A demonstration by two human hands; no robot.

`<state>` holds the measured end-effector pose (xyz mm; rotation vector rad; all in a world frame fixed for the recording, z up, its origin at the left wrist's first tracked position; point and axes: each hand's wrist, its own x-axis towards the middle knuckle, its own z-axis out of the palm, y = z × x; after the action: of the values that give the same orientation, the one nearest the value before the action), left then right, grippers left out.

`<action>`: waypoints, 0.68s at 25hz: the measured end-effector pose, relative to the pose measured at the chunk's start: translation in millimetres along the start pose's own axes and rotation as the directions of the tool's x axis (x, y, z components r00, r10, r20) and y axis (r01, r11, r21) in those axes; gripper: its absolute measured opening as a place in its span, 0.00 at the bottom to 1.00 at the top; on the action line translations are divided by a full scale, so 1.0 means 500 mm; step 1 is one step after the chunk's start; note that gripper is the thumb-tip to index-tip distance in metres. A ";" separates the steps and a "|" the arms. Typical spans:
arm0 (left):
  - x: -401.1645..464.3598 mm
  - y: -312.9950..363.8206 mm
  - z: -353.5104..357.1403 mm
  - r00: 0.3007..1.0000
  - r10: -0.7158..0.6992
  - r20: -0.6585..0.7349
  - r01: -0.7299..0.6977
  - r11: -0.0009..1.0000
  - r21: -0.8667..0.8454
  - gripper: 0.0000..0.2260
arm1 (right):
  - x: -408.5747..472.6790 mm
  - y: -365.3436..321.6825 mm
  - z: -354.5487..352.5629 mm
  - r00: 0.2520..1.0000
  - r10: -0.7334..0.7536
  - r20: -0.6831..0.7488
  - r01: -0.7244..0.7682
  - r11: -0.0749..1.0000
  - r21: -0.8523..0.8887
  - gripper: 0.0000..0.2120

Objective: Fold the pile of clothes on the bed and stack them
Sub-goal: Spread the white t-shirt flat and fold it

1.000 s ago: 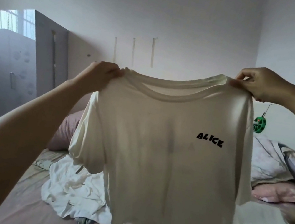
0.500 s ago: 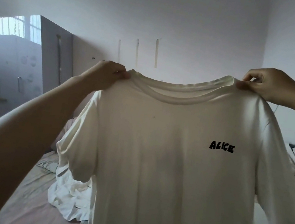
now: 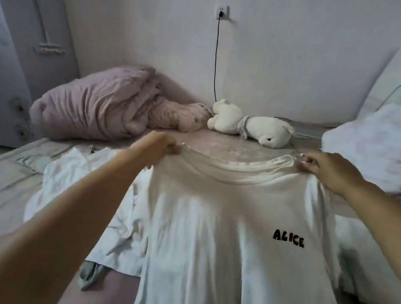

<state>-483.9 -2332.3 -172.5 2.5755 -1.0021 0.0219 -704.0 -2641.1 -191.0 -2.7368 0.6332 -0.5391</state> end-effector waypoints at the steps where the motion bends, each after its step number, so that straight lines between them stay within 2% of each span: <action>1: 0.025 -0.014 0.056 0.999 -0.048 0.004 0.048 0.997 -0.063 0.14 | 0.014 0.019 0.058 0.999 0.043 -0.001 -0.043 0.999 0.027 0.14; 3: 0.076 -0.037 0.174 0.994 -0.105 0.003 0.105 0.982 -0.159 0.10 | 0.042 0.059 0.174 0.985 0.169 0.023 -0.171 0.969 0.178 0.15; 5: 0.119 -0.058 0.302 0.990 -0.131 -0.054 0.125 0.987 -0.097 0.10 | 0.068 0.101 0.292 0.957 0.289 0.025 -0.286 0.929 0.236 0.13; 6: 0.142 -0.071 0.360 0.988 -0.093 -0.122 0.099 0.994 0.044 0.11 | 0.079 0.126 0.346 0.949 0.315 -0.013 -0.308 0.935 0.176 0.11; 7: 0.167 -0.079 0.403 0.987 -0.014 -0.161 0.054 0.968 0.246 0.10 | 0.089 0.153 0.393 0.947 0.317 -0.052 -0.315 0.948 0.041 0.10; 8: 0.193 -0.086 0.435 0.980 0.080 -0.181 0.011 0.893 0.450 0.08 | 0.102 0.181 0.434 0.960 0.264 -0.091 -0.276 0.949 -0.152 0.11; 9: 0.221 -0.098 0.457 0.967 0.157 -0.200 -0.013 0.816 0.578 0.07 | 0.115 0.199 0.459 0.973 0.208 -0.098 -0.228 0.919 -0.322 0.12; 10: 0.246 -0.106 0.471 0.960 0.207 -0.187 -0.044 0.773 0.633 0.06 | 0.132 0.213 0.481 0.983 0.157 -0.097 -0.184 0.887 -0.423 0.13; 13: 0.311 -0.145 0.563 0.996 0.081 -0.024 -0.041 0.717 0.696 0.11 | 0.195 0.248 0.560 0.985 0.168 -0.045 -0.167 0.840 -0.516 0.13; 14: 0.324 -0.164 0.597 0.999 0.037 0.008 -0.033 0.738 0.674 0.11 | 0.209 0.255 0.587 0.983 0.183 -0.008 -0.158 0.826 -0.540 0.13; 16: 0.327 -0.193 0.660 1.000 -0.016 0.015 0.002 0.761 0.649 0.11 | 0.223 0.277 0.638 0.984 0.178 0.020 -0.135 0.813 -0.567 0.12; 17: 0.326 -0.202 0.682 0.998 0.044 -0.040 -0.008 0.771 0.637 0.09 | 0.225 0.287 0.655 0.987 0.162 0.019 -0.122 0.811 -0.572 0.12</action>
<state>-337.2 -2489.0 -499.5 3.1397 -1.1617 0.5280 -526.5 -2757.4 -499.8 -3.1946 1.1312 -0.2394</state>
